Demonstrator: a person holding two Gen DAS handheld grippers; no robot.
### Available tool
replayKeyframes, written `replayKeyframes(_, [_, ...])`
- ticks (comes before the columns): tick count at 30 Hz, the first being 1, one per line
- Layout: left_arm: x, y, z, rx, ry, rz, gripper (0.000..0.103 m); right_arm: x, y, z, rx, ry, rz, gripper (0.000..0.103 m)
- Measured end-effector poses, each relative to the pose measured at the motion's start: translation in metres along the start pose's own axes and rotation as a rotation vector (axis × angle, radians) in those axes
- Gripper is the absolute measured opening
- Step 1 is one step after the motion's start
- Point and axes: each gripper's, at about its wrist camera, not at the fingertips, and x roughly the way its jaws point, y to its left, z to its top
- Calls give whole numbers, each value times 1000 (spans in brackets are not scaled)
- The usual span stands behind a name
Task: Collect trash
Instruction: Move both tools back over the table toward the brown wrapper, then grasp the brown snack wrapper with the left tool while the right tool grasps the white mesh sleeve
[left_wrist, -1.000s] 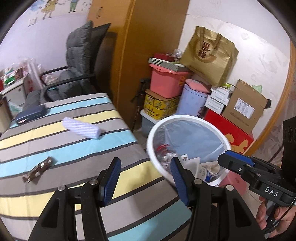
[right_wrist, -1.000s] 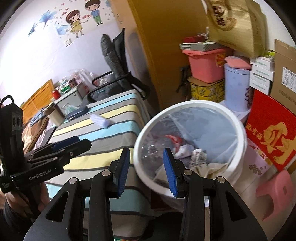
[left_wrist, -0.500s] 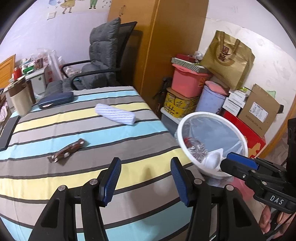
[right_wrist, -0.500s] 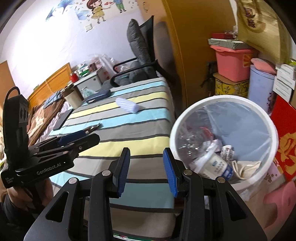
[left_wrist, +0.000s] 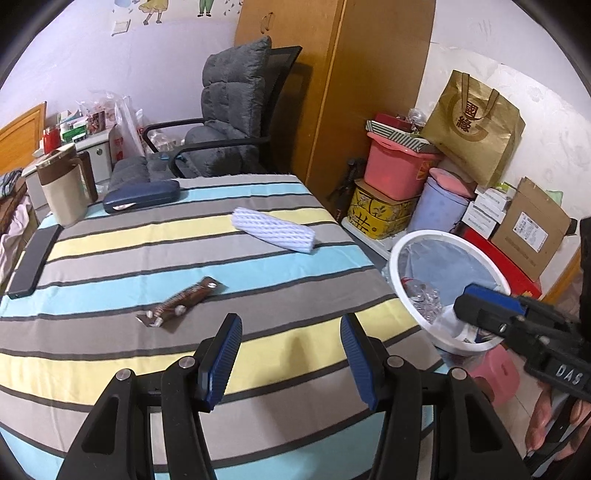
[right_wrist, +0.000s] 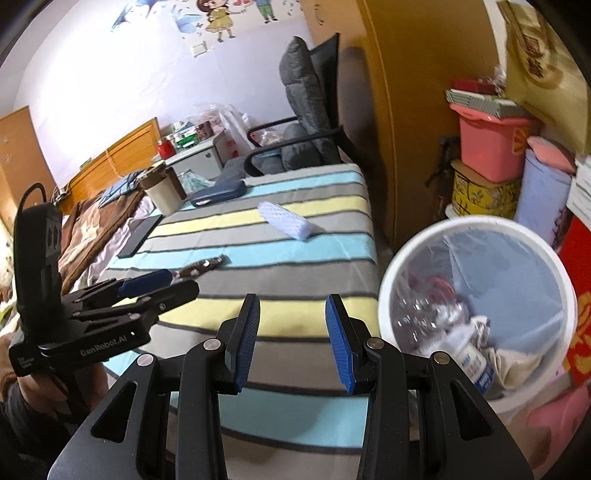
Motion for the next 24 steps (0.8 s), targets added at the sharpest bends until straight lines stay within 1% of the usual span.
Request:
replayKeyframes(3, [1, 11, 4, -1, -5, 13, 55, 4, 6, 9, -23, -13, 18, 44])
replayKeyframes(9, [7, 40, 13, -8, -1, 54, 55, 19, 15, 22, -66, -7, 40, 45])
replayKeyframes(13, [15, 60, 20, -14, 11, 75, 61, 32, 22, 31, -107, 4, 56, 45])
replayKeyframes(18, [35, 79, 25, -10, 29, 88, 61, 49, 23, 38, -138, 23, 57, 46])
replayKeyframes(24, [67, 97, 20, -21, 81, 104, 61, 77, 14, 46, -134, 62, 31, 46])
